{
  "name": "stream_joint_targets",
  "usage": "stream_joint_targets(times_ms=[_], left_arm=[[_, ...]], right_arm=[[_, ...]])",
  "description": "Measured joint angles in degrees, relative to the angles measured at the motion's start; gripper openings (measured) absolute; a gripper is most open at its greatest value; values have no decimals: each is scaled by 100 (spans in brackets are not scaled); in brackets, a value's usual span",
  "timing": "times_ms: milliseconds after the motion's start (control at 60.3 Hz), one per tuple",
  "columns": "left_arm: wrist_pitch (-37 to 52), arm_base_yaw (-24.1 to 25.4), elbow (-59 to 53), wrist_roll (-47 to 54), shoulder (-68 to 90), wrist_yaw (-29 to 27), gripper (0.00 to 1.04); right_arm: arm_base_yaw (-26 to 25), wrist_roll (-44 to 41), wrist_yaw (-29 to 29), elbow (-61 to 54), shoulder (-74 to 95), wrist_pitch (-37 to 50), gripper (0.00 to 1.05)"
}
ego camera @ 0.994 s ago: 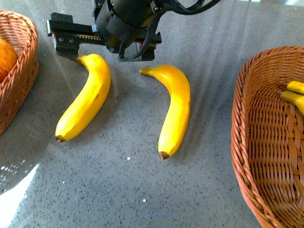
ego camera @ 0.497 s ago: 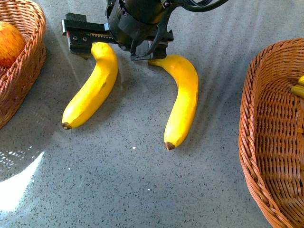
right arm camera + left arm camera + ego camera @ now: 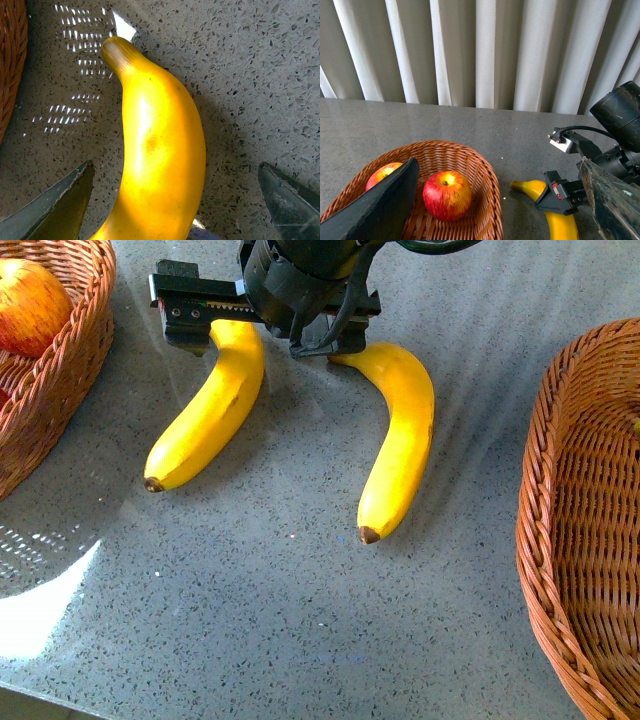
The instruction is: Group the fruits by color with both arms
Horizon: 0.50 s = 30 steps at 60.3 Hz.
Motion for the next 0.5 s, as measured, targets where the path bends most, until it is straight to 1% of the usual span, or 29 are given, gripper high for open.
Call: stream_joint_targets(times_ms=[133,182,315,398,497], left_arm=[[0,0,0,0,0,0,96],[2,0,0,0,0,0,96],[2,0,0,0,0,0,96],[0,0,0,0,0,0,96],[0,0,0,0,0,0,96]], right_arm=[[28,-2,33,26,20,-7,95],[37,0,48,26,22,-7,91],[52,-22,68,35,55,-7,70],[55,-15,52,35,59,-7,60],[59,0,20,33,61,2,44]])
